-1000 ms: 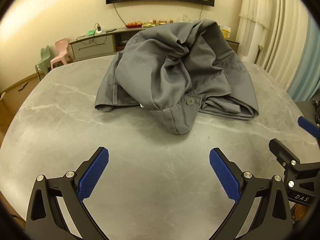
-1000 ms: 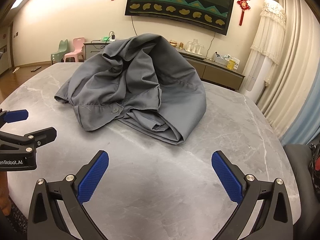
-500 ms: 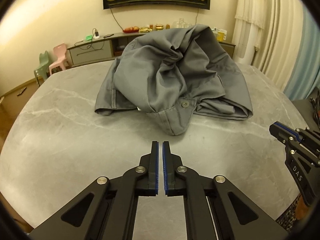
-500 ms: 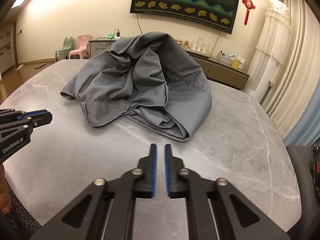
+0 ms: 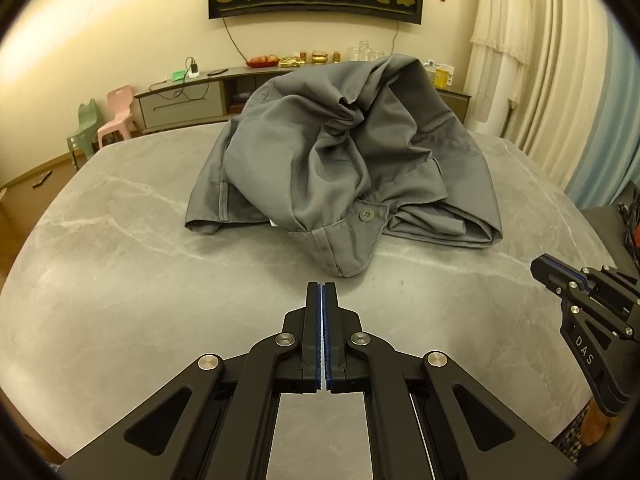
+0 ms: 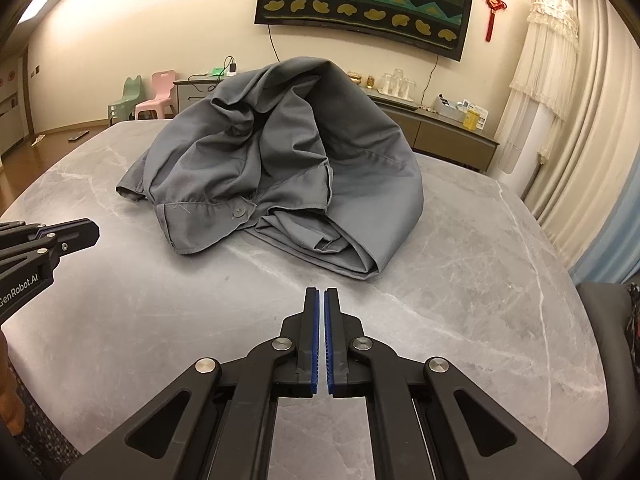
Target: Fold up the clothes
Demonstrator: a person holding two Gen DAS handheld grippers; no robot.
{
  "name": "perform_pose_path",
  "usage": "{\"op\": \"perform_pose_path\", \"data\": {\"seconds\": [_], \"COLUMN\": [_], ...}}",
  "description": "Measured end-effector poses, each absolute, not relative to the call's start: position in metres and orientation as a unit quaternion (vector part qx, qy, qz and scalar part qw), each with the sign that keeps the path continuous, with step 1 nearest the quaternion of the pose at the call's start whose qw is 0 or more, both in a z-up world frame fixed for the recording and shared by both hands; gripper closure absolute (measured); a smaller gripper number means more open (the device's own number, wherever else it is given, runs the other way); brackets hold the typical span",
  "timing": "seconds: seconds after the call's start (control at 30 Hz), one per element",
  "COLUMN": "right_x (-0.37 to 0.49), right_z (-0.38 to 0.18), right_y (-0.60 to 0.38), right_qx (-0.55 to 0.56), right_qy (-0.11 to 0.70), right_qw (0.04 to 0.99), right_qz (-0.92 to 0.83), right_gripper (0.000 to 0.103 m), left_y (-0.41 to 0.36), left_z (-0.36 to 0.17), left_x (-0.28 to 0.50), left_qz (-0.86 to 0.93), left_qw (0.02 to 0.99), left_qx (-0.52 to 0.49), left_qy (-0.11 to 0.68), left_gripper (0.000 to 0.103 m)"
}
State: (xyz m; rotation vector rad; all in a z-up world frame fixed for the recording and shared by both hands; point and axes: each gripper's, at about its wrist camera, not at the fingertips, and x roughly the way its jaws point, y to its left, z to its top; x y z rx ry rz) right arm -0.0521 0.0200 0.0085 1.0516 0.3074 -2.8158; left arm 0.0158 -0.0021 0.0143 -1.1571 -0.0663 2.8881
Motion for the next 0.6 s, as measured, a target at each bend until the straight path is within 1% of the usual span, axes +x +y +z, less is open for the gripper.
{"op": "perform_pose_path", "data": {"seconds": [0.17, 0.2, 0.23, 0.27, 0.3, 0.33, 0.37, 0.4, 0.6], "right_x": [-0.058, -0.059, -0.06, -0.06, -0.06, -0.061, -0.061, -0.062, -0.074], "right_z": [0.004, 0.004, 0.003, 0.003, 0.002, 0.002, 0.002, 0.001, -0.001], "right_y": [0.026, 0.026, 0.027, 0.028, 0.029, 0.029, 0.03, 0.031, 0.034], "right_qx": [0.36, 0.361, 0.362, 0.362, 0.362, 0.362, 0.362, 0.364, 0.382], "right_qy": [0.086, 0.084, 0.083, 0.081, 0.079, 0.077, 0.075, 0.073, 0.063], "right_qw": [0.057, 0.057, 0.056, 0.053, 0.051, 0.048, 0.046, 0.046, 0.054], "right_qz": [-0.927, -0.927, -0.927, -0.927, -0.927, -0.928, -0.928, -0.927, -0.92], "right_gripper": [0.099, 0.098, 0.096, 0.091, 0.074, 0.055, 0.047, 0.043, 0.043], "left_y": [-0.002, -0.001, 0.0, 0.001, 0.002, 0.003, 0.003, 0.003, -0.005], "left_z": [0.011, 0.01, 0.009, 0.008, 0.008, 0.008, 0.008, 0.008, 0.001], "left_x": [0.013, 0.012, 0.012, 0.012, 0.012, 0.013, 0.013, 0.013, -0.005], "left_qz": [0.925, 0.924, 0.923, 0.922, 0.922, 0.924, 0.925, 0.925, 0.915], "left_qw": [0.024, 0.025, 0.028, 0.032, 0.033, 0.03, 0.03, 0.03, 0.019], "left_qx": [-0.379, -0.381, -0.382, -0.384, -0.383, -0.38, -0.376, -0.376, -0.399], "left_qy": [-0.031, -0.031, -0.031, -0.032, -0.033, -0.035, -0.038, -0.041, -0.055], "left_gripper": [0.1, 0.095, 0.087, 0.067, 0.039, 0.031, 0.029, 0.029, 0.028]}}
